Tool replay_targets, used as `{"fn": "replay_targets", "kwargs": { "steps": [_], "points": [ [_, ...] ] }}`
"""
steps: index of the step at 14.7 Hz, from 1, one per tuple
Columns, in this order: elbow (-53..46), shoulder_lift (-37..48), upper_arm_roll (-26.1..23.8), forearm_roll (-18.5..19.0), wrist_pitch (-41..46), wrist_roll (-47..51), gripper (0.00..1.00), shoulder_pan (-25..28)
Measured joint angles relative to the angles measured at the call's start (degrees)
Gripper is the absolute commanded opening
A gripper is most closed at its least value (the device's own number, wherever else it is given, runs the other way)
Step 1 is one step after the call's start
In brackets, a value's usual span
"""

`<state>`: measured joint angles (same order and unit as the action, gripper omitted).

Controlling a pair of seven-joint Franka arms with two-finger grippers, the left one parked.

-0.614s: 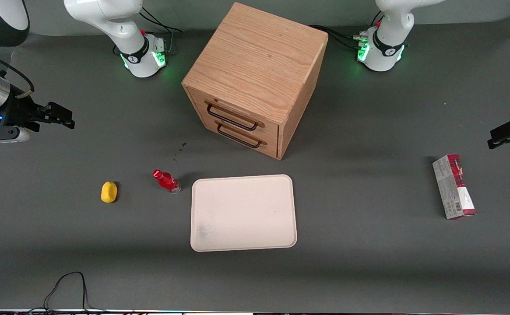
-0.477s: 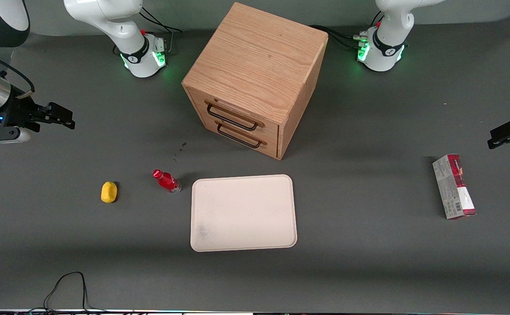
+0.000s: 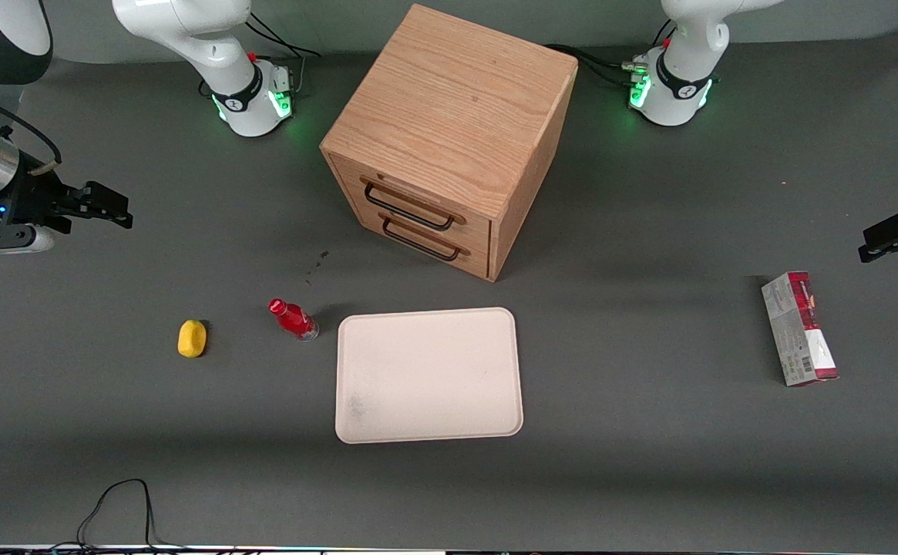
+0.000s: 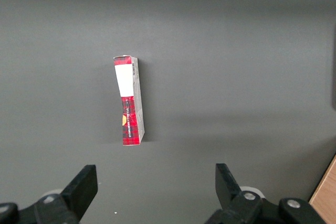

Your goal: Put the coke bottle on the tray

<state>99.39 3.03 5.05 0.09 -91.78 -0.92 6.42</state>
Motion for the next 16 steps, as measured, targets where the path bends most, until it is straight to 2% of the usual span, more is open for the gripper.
{"fn": "replay_targets", "kwargs": {
  "steps": [10, 12, 16],
  "points": [
    [-1.63, -1.21, -0.32, -0.61, -0.04, 0.0, 1.0, 0.49],
    [-2.94, -1.88, -0.5, -0.72, -0.04, 0.66, 1.0, 2.07],
    [-10.31, -6.61, -0.81, -0.97, 1.21, 8.65, 1.0, 7.95]
  ]
}}
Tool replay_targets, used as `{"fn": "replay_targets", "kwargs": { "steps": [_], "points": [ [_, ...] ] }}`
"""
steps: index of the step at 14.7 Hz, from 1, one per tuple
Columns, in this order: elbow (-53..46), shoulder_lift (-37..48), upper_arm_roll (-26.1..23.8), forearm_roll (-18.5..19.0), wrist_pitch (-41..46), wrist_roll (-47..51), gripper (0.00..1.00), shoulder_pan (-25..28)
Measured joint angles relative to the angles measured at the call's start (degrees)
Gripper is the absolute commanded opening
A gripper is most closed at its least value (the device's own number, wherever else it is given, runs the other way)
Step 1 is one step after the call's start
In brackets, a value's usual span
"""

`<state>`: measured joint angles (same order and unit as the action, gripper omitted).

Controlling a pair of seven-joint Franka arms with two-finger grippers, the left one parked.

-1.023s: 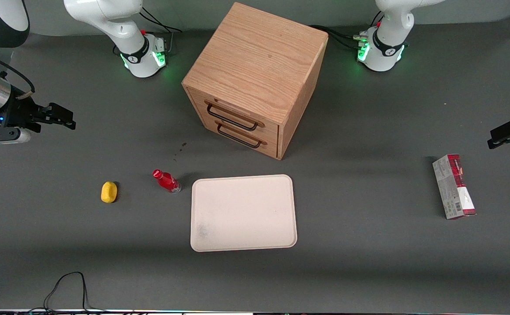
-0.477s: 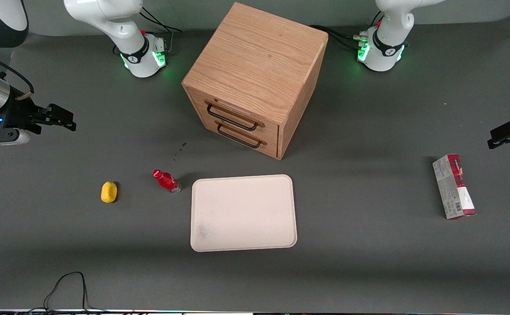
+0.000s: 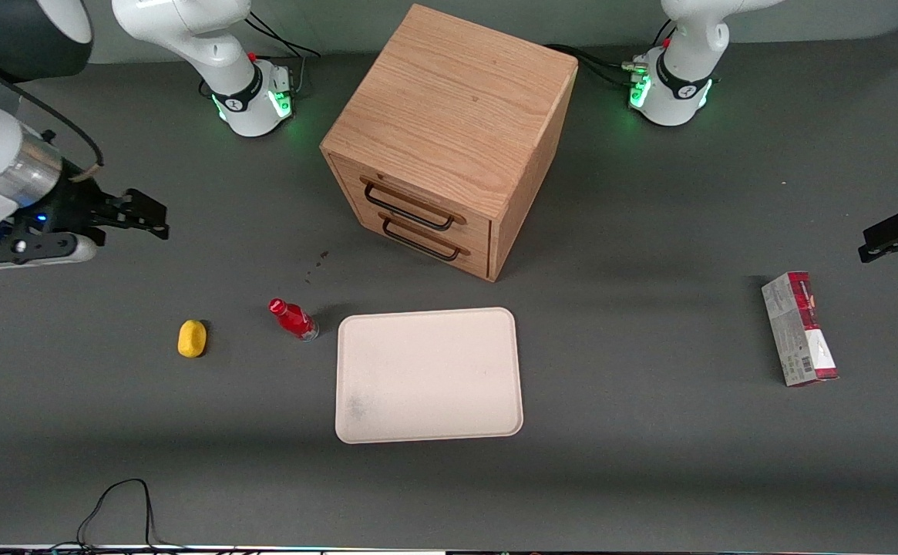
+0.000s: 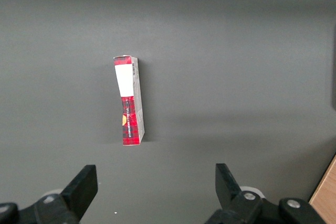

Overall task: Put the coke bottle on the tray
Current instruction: 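Move the open right gripper down over the red Coca-Cola bottle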

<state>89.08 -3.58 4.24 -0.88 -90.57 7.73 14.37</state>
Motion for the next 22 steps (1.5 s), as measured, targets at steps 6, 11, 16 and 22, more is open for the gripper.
{"fn": "replay_targets", "kwargs": {
  "steps": [6, 11, 16, 22],
  "points": [
    [-5.23, -5.31, -0.15, -2.51, 1.01, 9.45, 1.0, 6.42],
    [-4.38, -6.52, 0.14, -2.88, 1.83, 9.45, 1.0, 6.2],
    [1.05, -8.86, 0.22, -2.89, -5.9, 9.45, 1.0, 6.2],
    [3.2, -18.6, 0.37, -2.89, -18.12, 9.45, 0.99, 6.2]
  ]
}}
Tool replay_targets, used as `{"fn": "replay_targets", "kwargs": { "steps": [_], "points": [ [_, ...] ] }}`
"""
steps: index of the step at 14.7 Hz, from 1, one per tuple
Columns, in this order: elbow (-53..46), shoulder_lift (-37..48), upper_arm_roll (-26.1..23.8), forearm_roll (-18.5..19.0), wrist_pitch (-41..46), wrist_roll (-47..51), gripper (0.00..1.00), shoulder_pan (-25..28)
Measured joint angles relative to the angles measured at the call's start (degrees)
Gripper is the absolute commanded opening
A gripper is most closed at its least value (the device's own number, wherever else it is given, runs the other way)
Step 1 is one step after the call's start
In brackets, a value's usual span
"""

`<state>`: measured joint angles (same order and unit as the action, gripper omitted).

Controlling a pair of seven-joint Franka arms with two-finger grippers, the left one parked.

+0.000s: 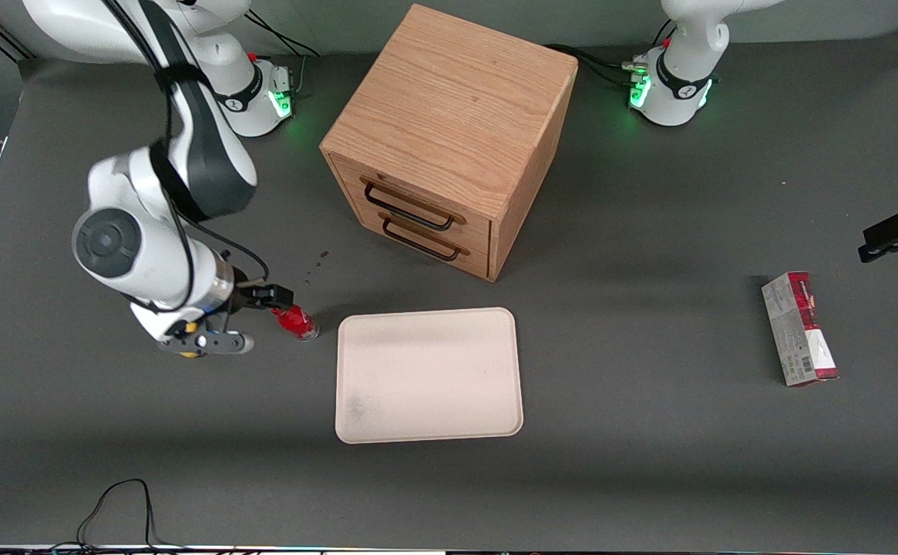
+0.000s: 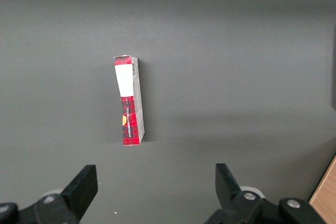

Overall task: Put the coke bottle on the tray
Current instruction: 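Move the open right gripper down over the red Coca-Cola bottle, then close the right gripper around the bottle's cap end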

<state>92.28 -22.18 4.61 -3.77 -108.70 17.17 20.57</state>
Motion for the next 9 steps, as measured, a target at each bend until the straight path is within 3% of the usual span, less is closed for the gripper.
{"fn": "replay_targets", "kwargs": {
  "steps": [9],
  "points": [
    [8.08, -1.28, 0.19, 0.0, -9.51, 0.0, 0.98, 0.0]
  ]
}}
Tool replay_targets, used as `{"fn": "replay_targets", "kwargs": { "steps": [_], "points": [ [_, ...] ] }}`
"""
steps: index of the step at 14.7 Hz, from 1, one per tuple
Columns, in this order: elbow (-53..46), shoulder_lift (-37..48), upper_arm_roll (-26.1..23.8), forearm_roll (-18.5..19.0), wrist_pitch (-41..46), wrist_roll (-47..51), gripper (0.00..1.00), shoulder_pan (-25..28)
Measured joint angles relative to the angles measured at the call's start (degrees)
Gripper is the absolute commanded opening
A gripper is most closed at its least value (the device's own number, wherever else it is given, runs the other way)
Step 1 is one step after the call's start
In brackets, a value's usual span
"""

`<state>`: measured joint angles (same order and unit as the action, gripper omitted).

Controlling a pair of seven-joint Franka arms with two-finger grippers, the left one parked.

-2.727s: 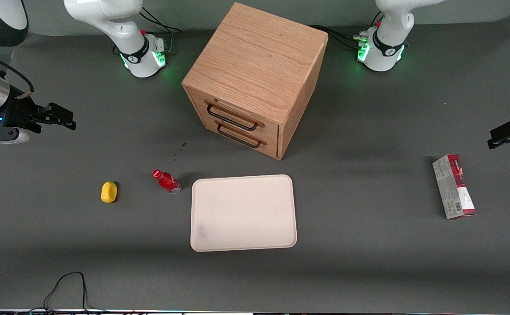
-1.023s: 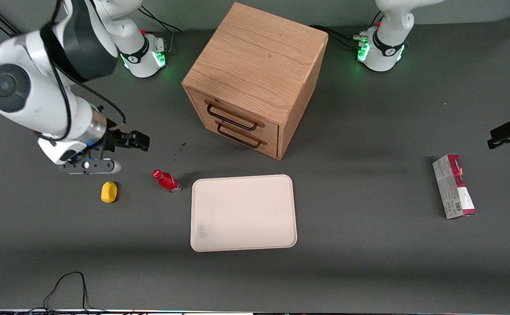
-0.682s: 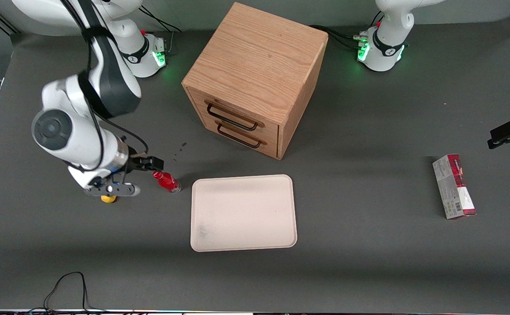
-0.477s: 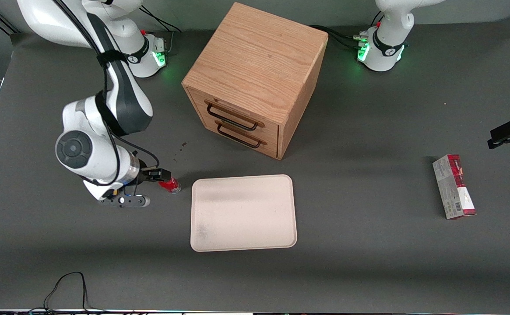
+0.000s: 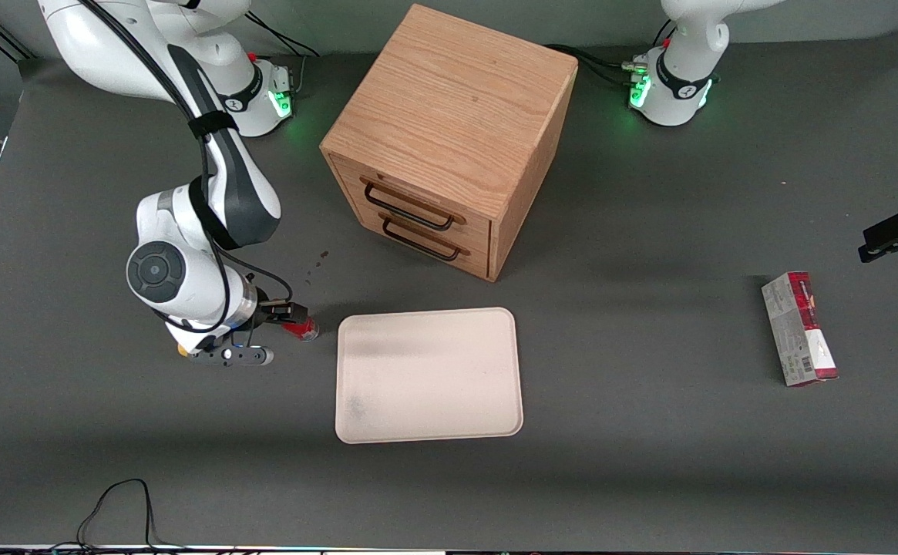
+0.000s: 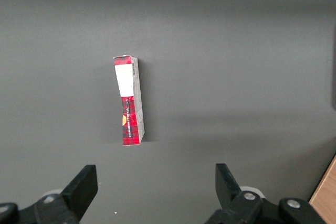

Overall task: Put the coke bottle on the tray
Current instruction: 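Close the right gripper around the bottle's cap end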

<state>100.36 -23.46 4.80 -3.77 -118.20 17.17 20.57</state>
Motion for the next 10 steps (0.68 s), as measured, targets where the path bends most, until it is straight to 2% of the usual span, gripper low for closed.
{"fn": "replay_targets", "kwargs": {
  "steps": [5, 7, 8, 10],
  "points": [
    [4.82, 2.65, 0.0, 0.0, -3.11, -0.05, 0.93, 0.01],
    [5.33, 3.07, 0.0, 0.0, -3.15, -0.06, 0.82, 0.02],
    [5.41, 3.13, -0.02, 0.0, -3.15, -0.07, 0.66, 0.05],
    [5.45, 3.14, -0.09, 0.0, -3.15, -0.07, 0.27, 0.21]
  ]
}}
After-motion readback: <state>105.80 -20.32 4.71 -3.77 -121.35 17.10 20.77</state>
